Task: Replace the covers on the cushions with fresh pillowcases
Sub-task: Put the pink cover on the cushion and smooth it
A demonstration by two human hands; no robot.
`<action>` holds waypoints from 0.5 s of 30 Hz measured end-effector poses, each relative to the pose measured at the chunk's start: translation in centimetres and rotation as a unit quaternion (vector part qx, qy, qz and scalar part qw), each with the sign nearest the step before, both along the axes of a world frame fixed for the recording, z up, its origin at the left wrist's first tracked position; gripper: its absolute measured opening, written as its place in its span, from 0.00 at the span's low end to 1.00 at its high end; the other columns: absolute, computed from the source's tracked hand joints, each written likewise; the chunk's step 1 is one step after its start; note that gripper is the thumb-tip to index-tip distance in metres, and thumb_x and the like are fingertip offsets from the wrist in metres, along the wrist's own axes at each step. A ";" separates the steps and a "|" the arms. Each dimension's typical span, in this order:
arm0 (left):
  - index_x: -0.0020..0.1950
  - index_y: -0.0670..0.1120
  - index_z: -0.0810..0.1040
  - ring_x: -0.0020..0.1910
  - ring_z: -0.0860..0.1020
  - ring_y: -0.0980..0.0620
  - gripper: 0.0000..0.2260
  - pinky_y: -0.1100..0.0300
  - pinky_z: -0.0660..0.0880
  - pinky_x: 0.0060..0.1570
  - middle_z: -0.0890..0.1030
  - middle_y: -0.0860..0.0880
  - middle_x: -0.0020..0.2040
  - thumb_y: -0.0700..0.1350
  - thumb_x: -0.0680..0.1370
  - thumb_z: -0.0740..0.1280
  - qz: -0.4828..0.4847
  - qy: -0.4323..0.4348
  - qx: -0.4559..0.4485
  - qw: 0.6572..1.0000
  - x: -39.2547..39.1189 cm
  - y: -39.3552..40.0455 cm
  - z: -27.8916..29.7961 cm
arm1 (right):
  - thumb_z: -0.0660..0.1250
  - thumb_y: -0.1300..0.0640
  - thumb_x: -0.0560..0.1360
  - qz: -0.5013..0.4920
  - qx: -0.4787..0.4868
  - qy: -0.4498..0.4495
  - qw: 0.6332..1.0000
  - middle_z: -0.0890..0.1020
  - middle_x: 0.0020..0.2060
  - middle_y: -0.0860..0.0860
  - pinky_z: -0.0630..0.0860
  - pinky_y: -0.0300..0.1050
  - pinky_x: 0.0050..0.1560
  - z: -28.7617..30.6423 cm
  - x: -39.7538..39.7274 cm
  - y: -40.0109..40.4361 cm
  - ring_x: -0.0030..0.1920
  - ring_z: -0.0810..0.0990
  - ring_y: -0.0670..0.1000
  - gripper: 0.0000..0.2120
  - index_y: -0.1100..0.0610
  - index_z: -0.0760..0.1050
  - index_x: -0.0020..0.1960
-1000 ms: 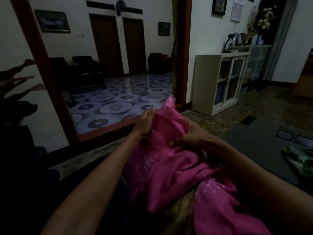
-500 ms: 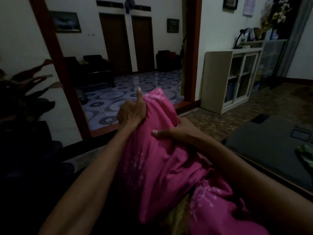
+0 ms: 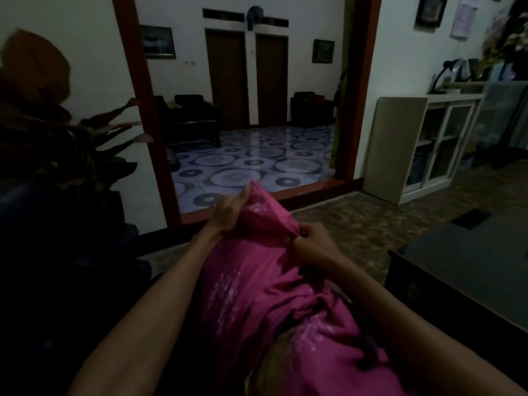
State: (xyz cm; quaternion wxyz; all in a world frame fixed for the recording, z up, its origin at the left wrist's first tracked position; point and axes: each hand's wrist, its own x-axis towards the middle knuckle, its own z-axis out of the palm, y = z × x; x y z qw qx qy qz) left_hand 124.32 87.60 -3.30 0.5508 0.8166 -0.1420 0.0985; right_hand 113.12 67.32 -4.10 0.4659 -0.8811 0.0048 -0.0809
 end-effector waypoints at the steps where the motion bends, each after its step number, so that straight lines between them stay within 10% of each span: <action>1: 0.38 0.50 0.80 0.46 0.82 0.45 0.25 0.51 0.75 0.56 0.82 0.52 0.40 0.69 0.78 0.58 -0.002 0.002 0.000 1.000 -0.1 -0.5 -0.1 | 0.68 0.54 0.72 -0.008 -0.028 -0.006 1.000 0.86 0.41 0.47 0.79 0.45 0.48 0.2 0.2 -0.1 0.42 0.83 0.47 0.09 0.48 0.85 0.49; 5: 0.30 0.49 0.71 0.28 0.71 0.55 0.27 0.58 0.67 0.33 0.73 0.53 0.28 0.70 0.75 0.59 0.041 -0.030 0.055 0.997 -0.3 -2.8 0.2 | 0.66 0.45 0.75 -0.028 -0.114 -0.015 0.993 0.86 0.47 0.48 0.80 0.52 0.53 1.3 0.3 -0.4 0.49 0.84 0.53 0.12 0.44 0.83 0.55; 11: 0.31 0.43 0.72 0.30 0.75 0.50 0.32 0.59 0.67 0.32 0.77 0.46 0.30 0.71 0.77 0.56 0.132 -0.026 0.114 0.984 0.7 -5.3 0.9 | 0.67 0.22 0.60 -0.020 -0.115 0.014 0.993 0.83 0.45 0.47 0.82 0.52 0.48 0.6 0.5 1.1 0.45 0.83 0.51 0.35 0.47 0.77 0.54; 15: 0.36 0.48 0.74 0.35 0.74 0.53 0.28 0.57 0.69 0.42 0.77 0.47 0.35 0.69 0.79 0.51 0.071 -0.001 0.092 0.993 1.3 -4.4 1.4 | 0.73 0.42 0.69 -0.030 -0.127 -0.026 0.991 0.85 0.42 0.47 0.82 0.53 0.49 0.5 1.3 0.4 0.44 0.84 0.51 0.15 0.47 0.82 0.53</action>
